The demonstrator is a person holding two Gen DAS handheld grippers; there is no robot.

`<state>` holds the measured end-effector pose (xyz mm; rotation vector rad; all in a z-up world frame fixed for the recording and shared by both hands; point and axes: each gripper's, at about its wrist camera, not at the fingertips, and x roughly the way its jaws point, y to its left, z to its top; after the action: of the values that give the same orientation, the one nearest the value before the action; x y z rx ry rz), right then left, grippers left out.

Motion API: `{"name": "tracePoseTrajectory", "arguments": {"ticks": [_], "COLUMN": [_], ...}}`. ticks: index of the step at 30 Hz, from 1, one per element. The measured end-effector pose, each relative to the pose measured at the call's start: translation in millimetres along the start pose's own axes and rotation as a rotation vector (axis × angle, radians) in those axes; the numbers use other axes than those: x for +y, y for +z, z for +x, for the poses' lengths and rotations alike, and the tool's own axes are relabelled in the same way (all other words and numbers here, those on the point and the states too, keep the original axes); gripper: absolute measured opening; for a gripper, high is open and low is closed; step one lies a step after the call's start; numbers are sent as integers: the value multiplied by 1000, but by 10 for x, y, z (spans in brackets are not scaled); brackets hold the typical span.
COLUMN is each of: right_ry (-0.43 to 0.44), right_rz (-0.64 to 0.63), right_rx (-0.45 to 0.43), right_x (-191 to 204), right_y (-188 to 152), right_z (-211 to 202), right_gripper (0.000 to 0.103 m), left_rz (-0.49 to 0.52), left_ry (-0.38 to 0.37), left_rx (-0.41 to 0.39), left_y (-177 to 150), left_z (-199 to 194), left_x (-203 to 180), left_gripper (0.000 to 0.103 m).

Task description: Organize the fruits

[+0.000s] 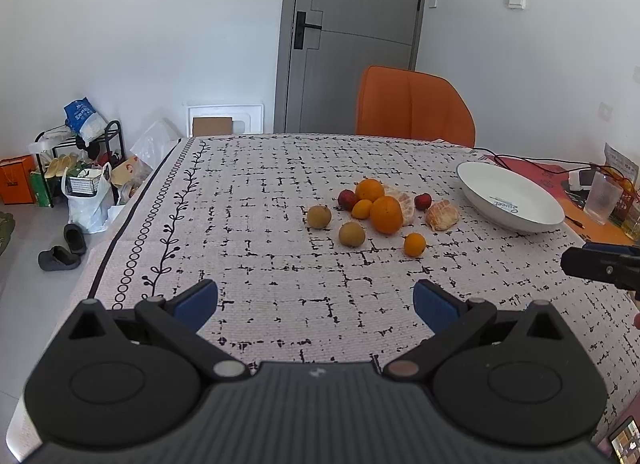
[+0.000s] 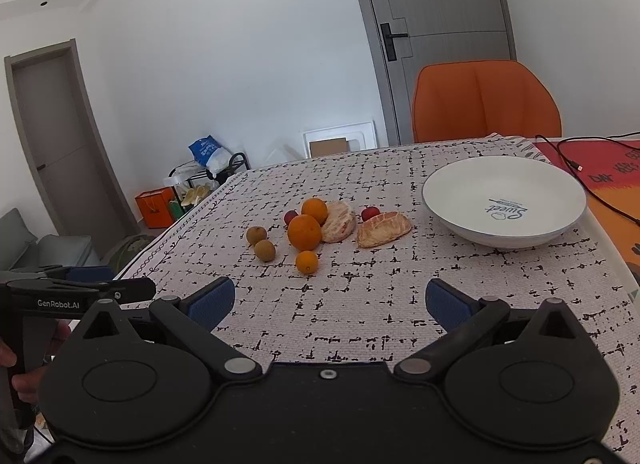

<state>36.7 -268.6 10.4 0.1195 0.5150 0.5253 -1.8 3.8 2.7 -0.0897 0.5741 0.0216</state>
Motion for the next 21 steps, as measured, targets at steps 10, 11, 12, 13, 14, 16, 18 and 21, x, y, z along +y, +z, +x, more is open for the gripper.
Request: {"name": "tracePoseTrajectory", "arguments": {"ticks": [10,11,12,13,14,16,18,21], "right_ry": [-2,-2,-2,-1,0,0,-1,-2], "right_rz": [2,2,2,2,1,0,1,1], "right_rx": [3,3,2,3,3,2,3,2], "right_x": [2,4,5,4,5,2,-1,4], "right_y": [6,6,7,8,9,8,11,12], "right_z": [0,0,-1,0,-2,0,1,4], "right_gripper": [103,103,103,103,103,103,103,103], "left_rz": [-17,-17,-17,-18,-19,-23,-23,-23], "left_ry": [3,2,3,6,7,7,9,14], "left_rx": [0,-1,-2,-5,-6,-6,-6,-4], "left_y": [-11,-9,-8,-10,-9,-6,-8,-4], "left_z": [5,4,3,-1,-4,-5,-6,-1], "left_x": [27,29,28,27,30,36,45,49], "left_gripper": [103,103,103,103,103,103,103,103]}}
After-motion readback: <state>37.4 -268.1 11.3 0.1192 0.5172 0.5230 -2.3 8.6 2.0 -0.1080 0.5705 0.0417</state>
